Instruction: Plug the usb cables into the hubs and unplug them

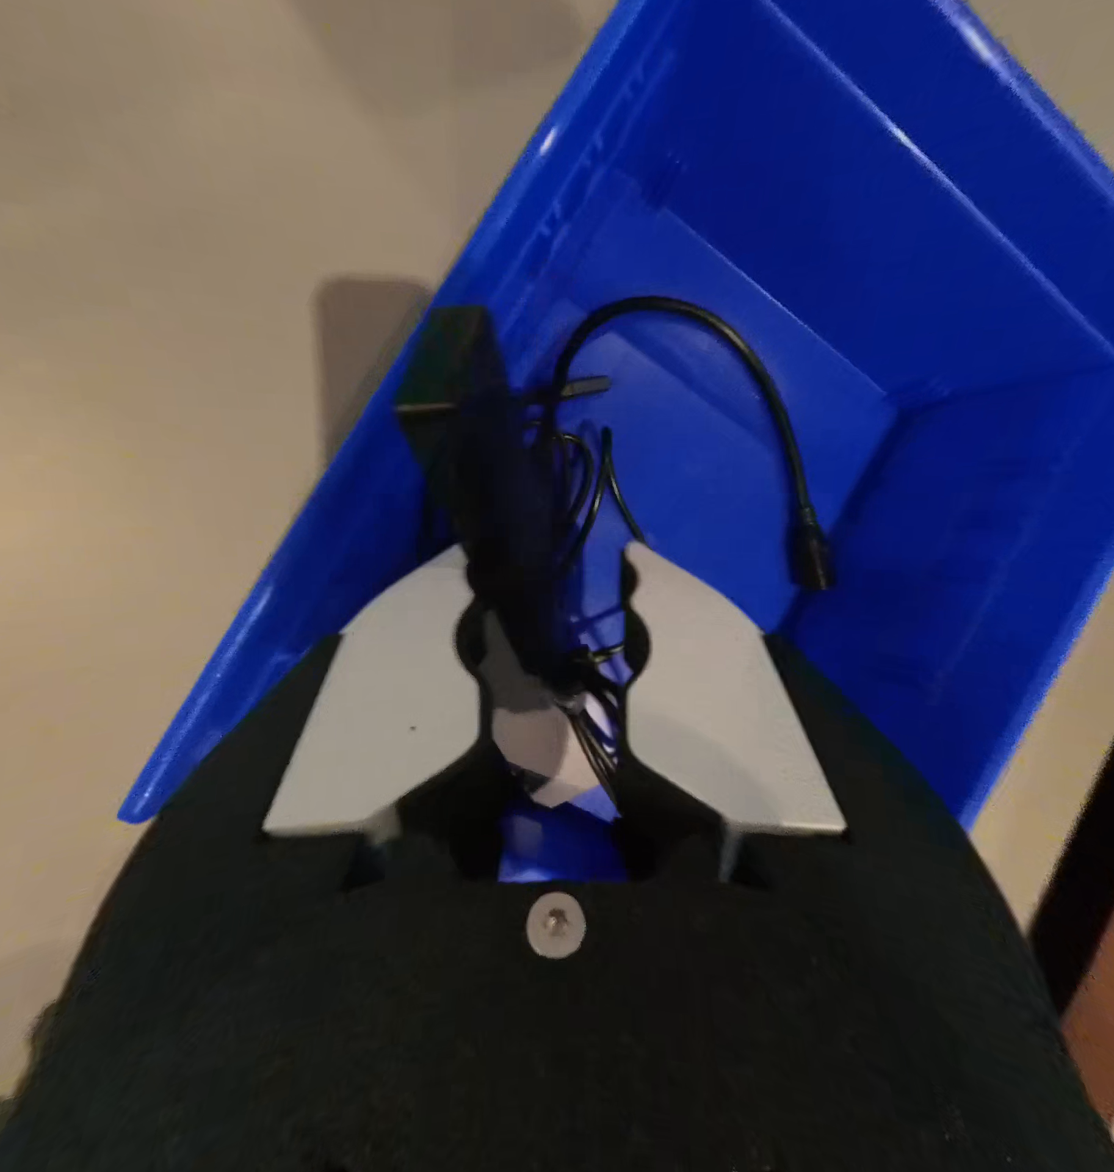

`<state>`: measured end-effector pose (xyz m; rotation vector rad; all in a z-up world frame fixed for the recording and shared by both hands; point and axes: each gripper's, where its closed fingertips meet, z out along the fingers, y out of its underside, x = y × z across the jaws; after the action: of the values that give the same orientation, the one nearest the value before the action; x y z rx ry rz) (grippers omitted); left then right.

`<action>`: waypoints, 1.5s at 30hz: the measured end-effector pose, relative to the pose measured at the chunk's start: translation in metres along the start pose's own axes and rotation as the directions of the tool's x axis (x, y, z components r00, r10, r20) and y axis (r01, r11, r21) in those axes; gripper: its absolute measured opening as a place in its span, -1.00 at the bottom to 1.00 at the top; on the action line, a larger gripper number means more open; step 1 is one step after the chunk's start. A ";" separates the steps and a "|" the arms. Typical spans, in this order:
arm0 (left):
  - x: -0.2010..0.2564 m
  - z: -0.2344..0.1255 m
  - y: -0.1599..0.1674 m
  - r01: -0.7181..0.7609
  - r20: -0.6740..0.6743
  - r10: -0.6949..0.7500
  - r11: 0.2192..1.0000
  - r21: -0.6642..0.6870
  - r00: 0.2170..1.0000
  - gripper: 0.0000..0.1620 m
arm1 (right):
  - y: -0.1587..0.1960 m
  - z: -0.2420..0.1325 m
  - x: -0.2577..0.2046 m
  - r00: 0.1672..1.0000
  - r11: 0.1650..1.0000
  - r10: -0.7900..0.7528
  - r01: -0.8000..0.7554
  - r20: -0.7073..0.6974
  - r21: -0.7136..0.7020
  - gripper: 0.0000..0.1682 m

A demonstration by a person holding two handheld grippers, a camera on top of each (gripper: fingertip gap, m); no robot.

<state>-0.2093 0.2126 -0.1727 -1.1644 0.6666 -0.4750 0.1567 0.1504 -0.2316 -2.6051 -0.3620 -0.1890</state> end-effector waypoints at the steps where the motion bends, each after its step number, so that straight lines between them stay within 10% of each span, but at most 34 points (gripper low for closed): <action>1: 0.000 0.000 0.000 0.001 -0.002 -0.001 1.000 -0.001 1.000 -0.51 | 0.001 -0.003 0.004 1.000 1.000 -0.004 0.003 -0.023 -0.006 -0.40; 12: 0.003 0.003 0.006 0.023 -0.013 -0.023 0.999 -0.028 1.000 -0.50 | 0.001 -0.086 0.006 0.986 0.946 0.118 -0.076 -0.116 0.314 -0.40; 20: 0.002 0.005 0.012 0.027 -0.007 -0.027 0.998 -0.062 1.000 -0.48 | -0.041 -0.122 -0.148 0.985 0.604 -0.068 -0.084 0.157 0.792 -0.47; 27: 0.004 0.004 0.015 0.051 -0.024 -0.053 0.996 -0.073 0.998 -0.47 | -0.054 -0.059 -0.217 0.983 0.537 -0.183 0.108 -0.010 0.837 -0.43; 45: 0.013 0.007 0.021 0.028 -0.060 -0.034 0.995 -0.101 0.998 -0.45 | -0.044 -0.051 -0.212 0.960 0.553 -0.099 -0.164 0.260 0.817 -0.39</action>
<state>-0.1950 0.2158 -0.1941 -1.2599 0.7335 -0.5100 -0.0621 0.1157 -0.2097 -1.6489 -0.3752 0.3187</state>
